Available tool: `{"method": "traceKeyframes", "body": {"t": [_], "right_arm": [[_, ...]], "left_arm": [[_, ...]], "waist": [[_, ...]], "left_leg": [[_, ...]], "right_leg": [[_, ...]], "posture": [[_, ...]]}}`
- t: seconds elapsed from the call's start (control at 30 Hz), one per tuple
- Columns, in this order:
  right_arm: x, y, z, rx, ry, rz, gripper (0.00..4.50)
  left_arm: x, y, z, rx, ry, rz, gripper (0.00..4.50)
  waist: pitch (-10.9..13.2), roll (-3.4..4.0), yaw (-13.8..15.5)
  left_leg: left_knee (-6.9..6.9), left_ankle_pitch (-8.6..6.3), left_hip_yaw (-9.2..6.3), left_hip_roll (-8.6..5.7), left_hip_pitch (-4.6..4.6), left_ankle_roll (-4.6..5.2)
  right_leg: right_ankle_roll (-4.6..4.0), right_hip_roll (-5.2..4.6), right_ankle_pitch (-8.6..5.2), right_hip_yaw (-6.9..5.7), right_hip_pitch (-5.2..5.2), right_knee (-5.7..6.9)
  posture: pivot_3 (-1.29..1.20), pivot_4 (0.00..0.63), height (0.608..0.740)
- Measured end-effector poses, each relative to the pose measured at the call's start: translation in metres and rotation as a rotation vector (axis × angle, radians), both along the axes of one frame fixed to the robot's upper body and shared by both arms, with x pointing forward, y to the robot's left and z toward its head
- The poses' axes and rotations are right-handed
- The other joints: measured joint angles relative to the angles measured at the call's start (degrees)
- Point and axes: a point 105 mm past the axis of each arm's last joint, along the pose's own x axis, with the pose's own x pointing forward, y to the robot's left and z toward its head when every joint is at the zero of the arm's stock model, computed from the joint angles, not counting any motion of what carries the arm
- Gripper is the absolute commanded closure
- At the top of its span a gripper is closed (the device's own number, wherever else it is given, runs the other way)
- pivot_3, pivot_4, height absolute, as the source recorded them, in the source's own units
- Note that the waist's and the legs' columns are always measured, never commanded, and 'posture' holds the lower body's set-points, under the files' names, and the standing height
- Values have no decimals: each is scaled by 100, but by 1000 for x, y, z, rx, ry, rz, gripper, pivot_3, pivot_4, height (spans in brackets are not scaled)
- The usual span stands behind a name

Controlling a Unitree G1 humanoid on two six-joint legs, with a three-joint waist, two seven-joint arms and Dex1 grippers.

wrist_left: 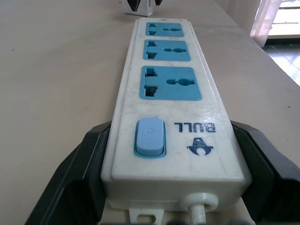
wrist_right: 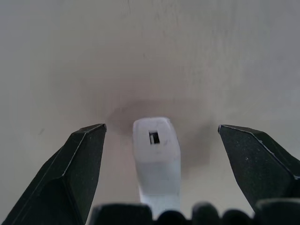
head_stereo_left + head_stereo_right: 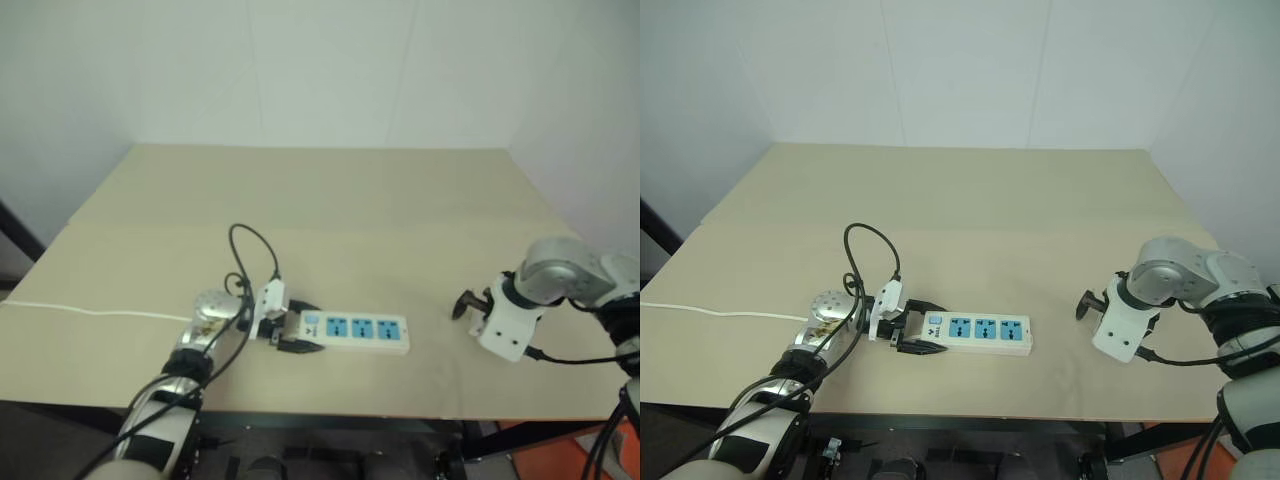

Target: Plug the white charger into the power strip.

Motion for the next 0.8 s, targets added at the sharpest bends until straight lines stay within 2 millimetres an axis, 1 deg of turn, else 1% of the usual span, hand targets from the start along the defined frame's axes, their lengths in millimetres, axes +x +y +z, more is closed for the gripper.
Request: {"method": "traceKeyframes", "body": {"t": [0.1, 0.23, 0.33, 0.37, 0.4, 0.57, 0.8], "right_arm": [[1, -2, -2, -9, 7, -6, 553], [2, -8, -5, -34, 21, -18, 1970], [3, -9, -7, -40, 29, -17, 3006], [4, -7, -8, -36, 25, -11, 3255], [5, -7, -8, -35, 21, -7, 3315], [9, -4, -7, -22, 4, 2, 3315], [6, -6, -7, -8, -8, 18, 3318]], "left_arm": [[1, 0, 0, -1, 2, 14, 1206], [1, 1, -1, 5, 5, 23, 1206], [2, 4, -2, 13, 5, 35, 1206], [2, 5, -2, 15, 6, 40, 1206], [2, 5, -2, 16, 6, 43, 1206], [3, 5, -3, 17, 8, 48, 1206], [3, 4, -2, 19, 8, 45, 1206]], "waist": [[0, 0, -1], [0, 0, -31], [1, -2, -84], [0, -4, -117], [-1, -6, -136], [-4, -10, -179], [-4, -12, -180]], "left_leg": [[1, 0, -1, 1, 6, 0], [0, 0, -1, 1, 28, 0], [-8, 0, -2, 2, 73, 0], [-11, 0, -2, 3, 86, 0], [-11, 0, -2, 3, 88, 0], [-13, 0, -4, 7, 90, 0], [-16, 0, -4, 6, 90, 0]], "right_leg": [[-1, 1, 1, -1, 5, 2], [-1, 2, 1, -1, 27, -1], [-1, 2, -2, -2, 74, -11], [-1, 2, -3, -2, 86, -13], [0, 2, -4, -1, 87, -13], [-3, 8, -4, -1, 87, -12], [-5, 8, -5, -1, 86, -12]], "posture": [[0, 150, 740], [0, 150, 740], [0, 150, 740], [0, 150, 740], [0, 150, 740], [0, 150, 740], [0, 150, 740]]}}
